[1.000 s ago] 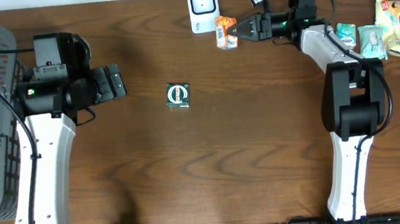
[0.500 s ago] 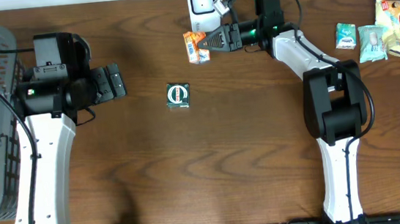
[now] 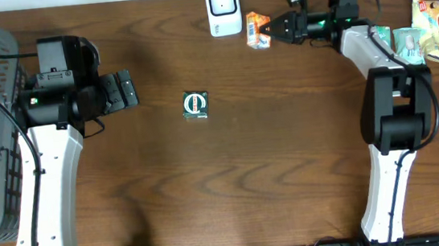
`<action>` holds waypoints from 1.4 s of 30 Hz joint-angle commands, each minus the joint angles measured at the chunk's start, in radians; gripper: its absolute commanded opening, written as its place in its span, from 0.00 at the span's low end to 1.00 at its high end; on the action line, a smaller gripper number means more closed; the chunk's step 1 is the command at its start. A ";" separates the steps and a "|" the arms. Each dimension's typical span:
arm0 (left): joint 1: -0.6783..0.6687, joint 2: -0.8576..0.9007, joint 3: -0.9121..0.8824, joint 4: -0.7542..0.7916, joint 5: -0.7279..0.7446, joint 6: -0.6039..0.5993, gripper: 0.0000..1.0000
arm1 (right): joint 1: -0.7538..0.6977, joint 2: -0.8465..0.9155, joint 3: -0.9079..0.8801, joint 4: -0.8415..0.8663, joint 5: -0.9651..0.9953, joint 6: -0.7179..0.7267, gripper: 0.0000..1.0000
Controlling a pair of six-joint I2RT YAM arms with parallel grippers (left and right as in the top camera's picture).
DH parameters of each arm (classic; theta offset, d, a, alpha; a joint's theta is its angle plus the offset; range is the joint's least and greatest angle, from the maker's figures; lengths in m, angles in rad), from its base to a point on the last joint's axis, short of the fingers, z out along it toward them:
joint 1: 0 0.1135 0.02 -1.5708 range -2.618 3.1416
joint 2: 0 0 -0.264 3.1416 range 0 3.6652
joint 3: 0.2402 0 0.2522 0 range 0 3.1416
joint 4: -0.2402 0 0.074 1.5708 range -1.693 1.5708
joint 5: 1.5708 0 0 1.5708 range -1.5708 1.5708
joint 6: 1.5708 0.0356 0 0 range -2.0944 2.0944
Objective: Scan the item barcode
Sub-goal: 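Raise the orange snack box up in front of the scanner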
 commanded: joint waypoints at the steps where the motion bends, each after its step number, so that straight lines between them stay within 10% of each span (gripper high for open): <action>1: 0.003 0.000 0.002 -0.003 -0.009 0.002 0.98 | 0.015 -0.095 0.002 -0.218 0.117 -0.230 0.02; 6: 0.003 -0.001 0.002 -0.003 -0.009 0.002 0.98 | 0.064 -0.208 0.002 -0.619 0.938 -0.433 0.01; 14: 0.003 -0.001 0.002 -0.003 -0.009 0.002 0.98 | 0.254 -0.263 0.002 -0.494 1.709 -0.686 0.01; 22: 0.003 -0.001 0.002 -0.003 -0.009 0.002 0.98 | 0.392 -0.148 0.002 -0.052 1.736 -1.156 0.01; 30: 0.003 -0.001 0.002 -0.003 -0.009 0.002 0.98 | 0.405 -0.089 0.008 0.278 1.694 -1.154 0.01; 42: 0.003 -0.001 0.002 -0.003 -0.009 0.002 0.98 | 0.396 0.084 0.187 0.261 1.660 -1.202 0.01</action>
